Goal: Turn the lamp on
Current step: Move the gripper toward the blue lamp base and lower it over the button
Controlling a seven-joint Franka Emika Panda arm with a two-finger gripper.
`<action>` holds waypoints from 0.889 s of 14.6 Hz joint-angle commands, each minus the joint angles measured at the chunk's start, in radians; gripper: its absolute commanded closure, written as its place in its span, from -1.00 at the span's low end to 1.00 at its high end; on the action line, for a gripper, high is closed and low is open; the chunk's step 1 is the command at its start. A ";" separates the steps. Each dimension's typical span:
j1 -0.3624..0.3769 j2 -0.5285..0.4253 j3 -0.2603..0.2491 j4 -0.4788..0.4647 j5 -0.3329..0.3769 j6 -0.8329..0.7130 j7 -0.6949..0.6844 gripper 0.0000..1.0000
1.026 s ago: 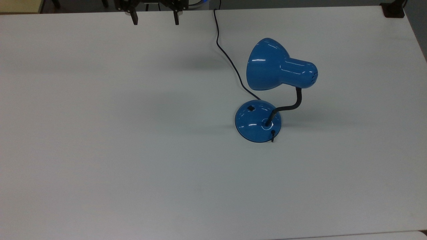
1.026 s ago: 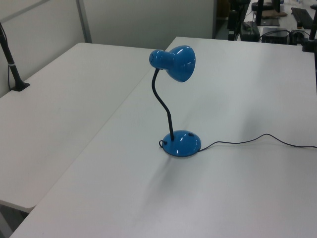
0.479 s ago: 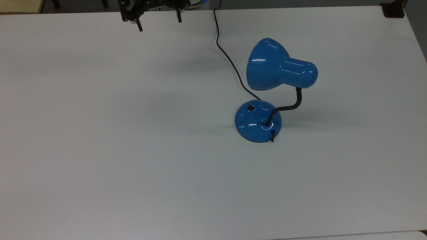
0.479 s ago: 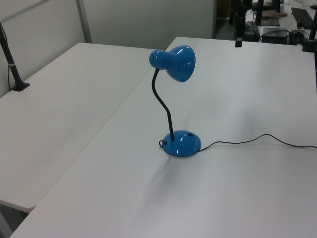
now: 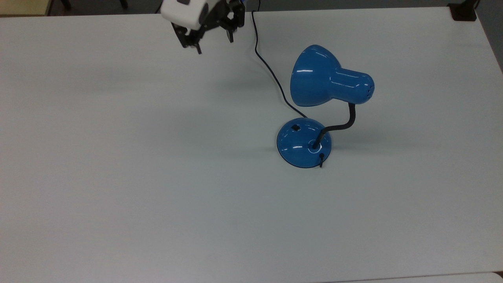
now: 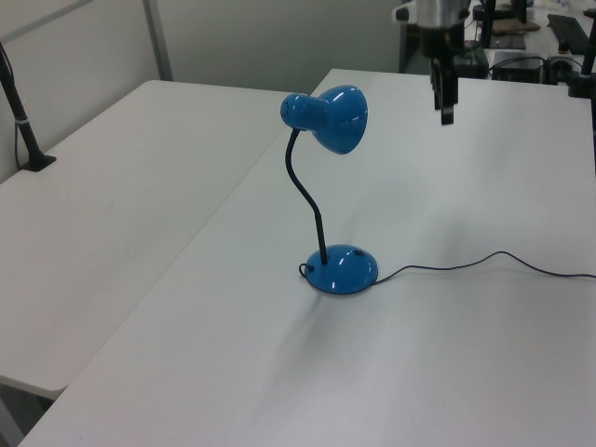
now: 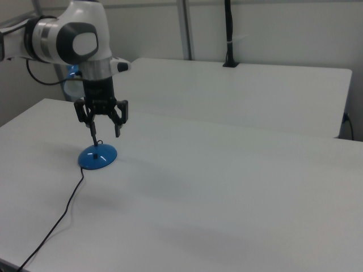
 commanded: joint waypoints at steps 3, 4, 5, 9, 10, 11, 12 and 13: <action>0.090 0.064 -0.004 -0.068 0.027 0.178 0.167 1.00; 0.113 0.075 -0.004 -0.094 0.027 0.230 0.226 1.00; 0.131 0.081 -0.006 -0.119 0.027 0.284 0.278 1.00; 0.185 0.152 -0.004 -0.127 0.027 0.425 0.473 1.00; 0.197 0.162 -0.004 -0.127 0.027 0.463 0.508 1.00; 0.208 0.176 -0.004 -0.127 0.027 0.502 0.542 1.00; 0.220 0.188 -0.004 -0.125 0.027 0.534 0.574 1.00; 0.230 0.207 -0.004 -0.124 0.027 0.560 0.599 1.00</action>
